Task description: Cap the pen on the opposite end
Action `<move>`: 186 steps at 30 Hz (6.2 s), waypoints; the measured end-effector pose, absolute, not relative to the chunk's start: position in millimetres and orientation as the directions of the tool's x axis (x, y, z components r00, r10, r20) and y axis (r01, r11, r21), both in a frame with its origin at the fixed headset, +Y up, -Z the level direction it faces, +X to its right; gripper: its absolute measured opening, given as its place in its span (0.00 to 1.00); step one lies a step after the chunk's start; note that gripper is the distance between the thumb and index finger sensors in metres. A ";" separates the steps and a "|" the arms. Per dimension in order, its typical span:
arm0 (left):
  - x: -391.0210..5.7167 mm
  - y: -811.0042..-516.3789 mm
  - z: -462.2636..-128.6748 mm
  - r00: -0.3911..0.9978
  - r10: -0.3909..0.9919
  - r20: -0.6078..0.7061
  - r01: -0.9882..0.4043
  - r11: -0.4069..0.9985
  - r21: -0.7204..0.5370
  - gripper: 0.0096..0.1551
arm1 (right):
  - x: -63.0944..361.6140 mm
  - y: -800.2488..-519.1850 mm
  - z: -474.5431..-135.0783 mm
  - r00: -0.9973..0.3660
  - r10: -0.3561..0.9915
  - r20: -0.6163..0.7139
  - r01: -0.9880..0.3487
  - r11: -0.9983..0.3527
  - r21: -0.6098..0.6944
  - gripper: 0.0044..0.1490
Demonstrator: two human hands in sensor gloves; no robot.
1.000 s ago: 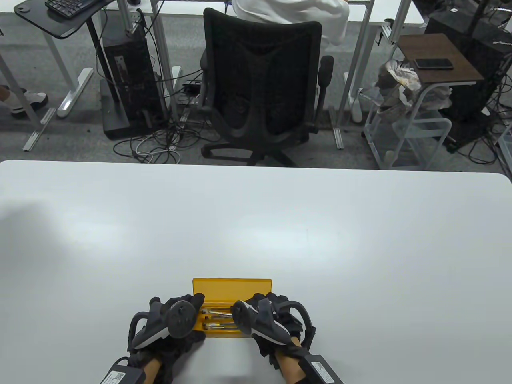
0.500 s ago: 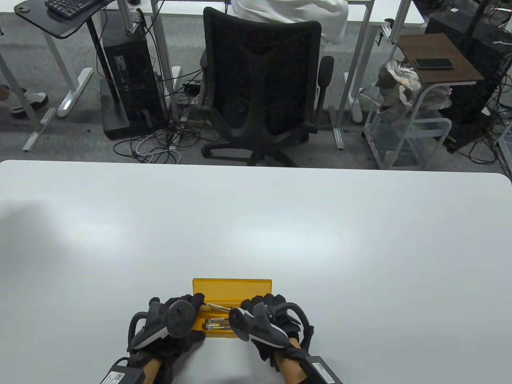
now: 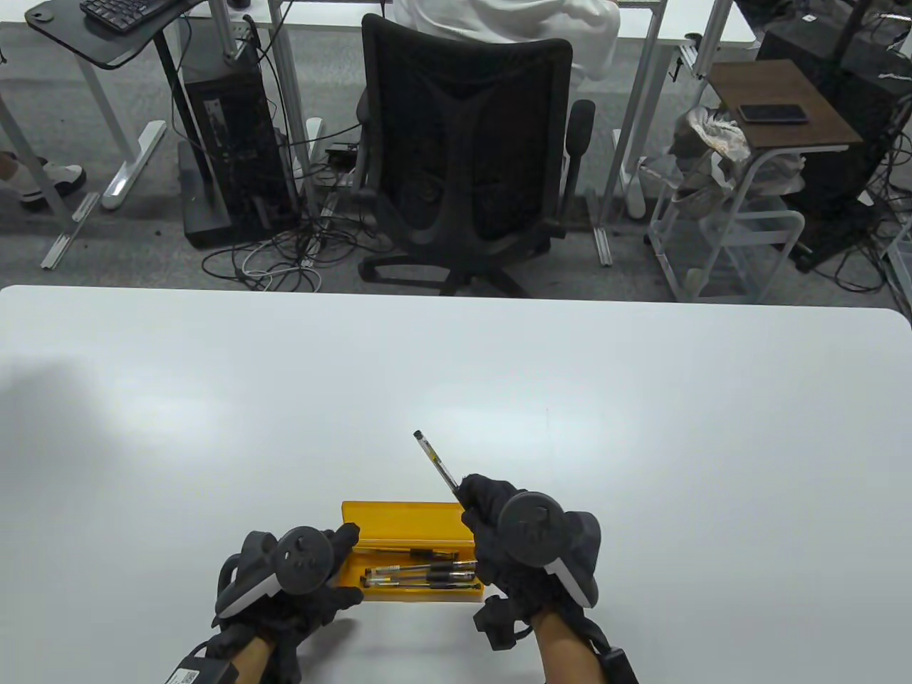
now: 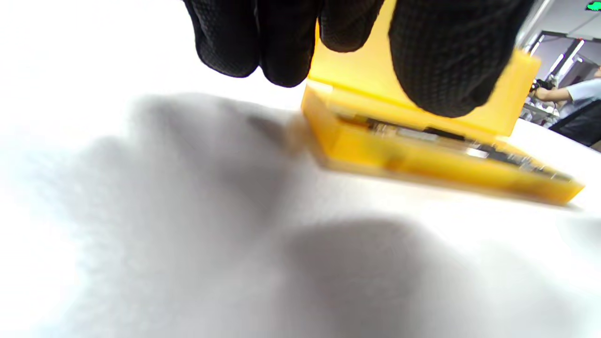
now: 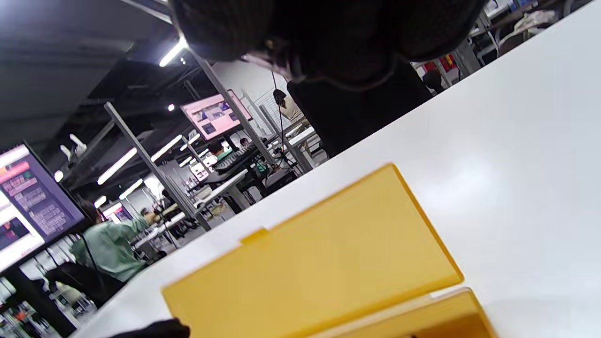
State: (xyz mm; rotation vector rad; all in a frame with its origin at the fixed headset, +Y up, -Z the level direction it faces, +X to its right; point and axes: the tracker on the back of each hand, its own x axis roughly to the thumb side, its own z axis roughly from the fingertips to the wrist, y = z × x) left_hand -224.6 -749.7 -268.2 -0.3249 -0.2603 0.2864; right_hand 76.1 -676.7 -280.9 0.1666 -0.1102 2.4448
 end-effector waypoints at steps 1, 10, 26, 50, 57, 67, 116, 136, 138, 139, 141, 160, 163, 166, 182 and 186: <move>-228.0 -742.3 -265.1 0.922 0.332 0.199 -0.251 0.904 -0.346 0.48 | 78.8 -675.7 -279.1 -0.756 0.638 0.143 -0.648 -0.761 -0.029 0.32; -229.4 -719.9 -241.1 0.214 0.975 0.067 -0.966 0.221 -0.132 0.42 | 18.1 -688.7 -255.0 -0.742 0.609 0.281 -0.533 -0.790 0.304 0.32; -224.8 -722.8 -246.0 0.199 0.971 0.133 -0.961 0.220 -0.165 0.29 | 23.4 -709.6 -264.1 -0.599 0.790 0.132 -0.670 -0.584 0.459 0.31; -276.9 -694.7 -239.6 0.593 0.734 0.330 -0.804 0.561 0.196 0.30 | 55.8 -702.3 -265.9 -0.725 0.680 0.108 -0.678 -0.733 0.063 0.29; -242.9 -683.5 -232.6 0.823 0.331 0.462 -0.462 0.863 0.206 0.26 | 50.3 -702.1 -259.8 -0.755 0.632 0.174 -0.636 -0.771 0.038 0.29; -219.0 -682.5 -228.8 0.819 0.232 0.524 -0.377 0.907 0.188 0.26 | 31.8 -699.8 -252.3 -0.687 0.670 0.282 -0.676 -0.731 0.089 0.29; -232.7 -701.0 -233.4 0.559 0.802 0.212 -0.822 0.569 0.014 0.36 | 30.9 -699.2 -246.7 -0.767 0.607 0.210 -0.607 -0.792 0.073 0.30; -258.9 -698.8 -246.7 0.547 0.809 0.213 -0.835 0.544 0.081 0.28 | 18.5 -711.5 -245.5 -0.769 0.604 0.210 -0.566 -0.796 0.216 0.33; -273.6 -702.3 -251.4 0.708 0.697 0.116 -0.706 0.695 0.134 0.28 | 20.0 -712.4 -246.8 -0.762 0.616 0.198 -0.576 -0.785 0.226 0.33; -280.1 -704.6 -254.4 0.787 0.614 0.061 -0.616 0.774 0.146 0.28 | 20.4 -712.7 -247.5 -0.759 0.622 0.192 -0.582 -0.781 0.226 0.33; -287.4 -710.5 -259.5 0.887 0.459 -0.039 -0.452 0.883 0.125 0.28 | 20.9 -712.7 -248.1 -0.768 0.609 0.196 -0.575 -0.792 0.207 0.33; -260.7 -763.8 -285.2 0.975 -0.117 -0.190 0.073 0.972 -0.222 0.32 | 20.3 -712.9 -248.2 -0.775 0.581 0.250 -0.558 -0.814 0.162 0.34; -259.5 -764.7 -284.2 0.973 -0.120 -0.195 0.078 0.975 -0.209 0.32 | 20.0 -712.7 -247.7 -0.775 0.580 0.250 -0.556 -0.814 0.167 0.34; -259.6 -765.1 -283.6 0.973 -0.112 -0.201 0.070 0.976 -0.206 0.32 | 20.3 -712.7 -247.7 -0.775 0.581 0.250 -0.556 -0.814 0.168 0.34; -263.1 -761.1 -282.1 0.974 -0.069 -0.218 0.010 0.966 -0.259 0.37 | 22.3 -712.6 -249.1 -0.787 0.573 0.230 -0.547 -0.820 0.170 0.35; -263.3 -740.5 -275.8 0.970 -0.033 -0.240 -0.021 0.975 -0.221 0.41 | 30.5 -707.7 -252.9 -0.816 0.538 0.212 -0.526 -0.843 0.111 0.35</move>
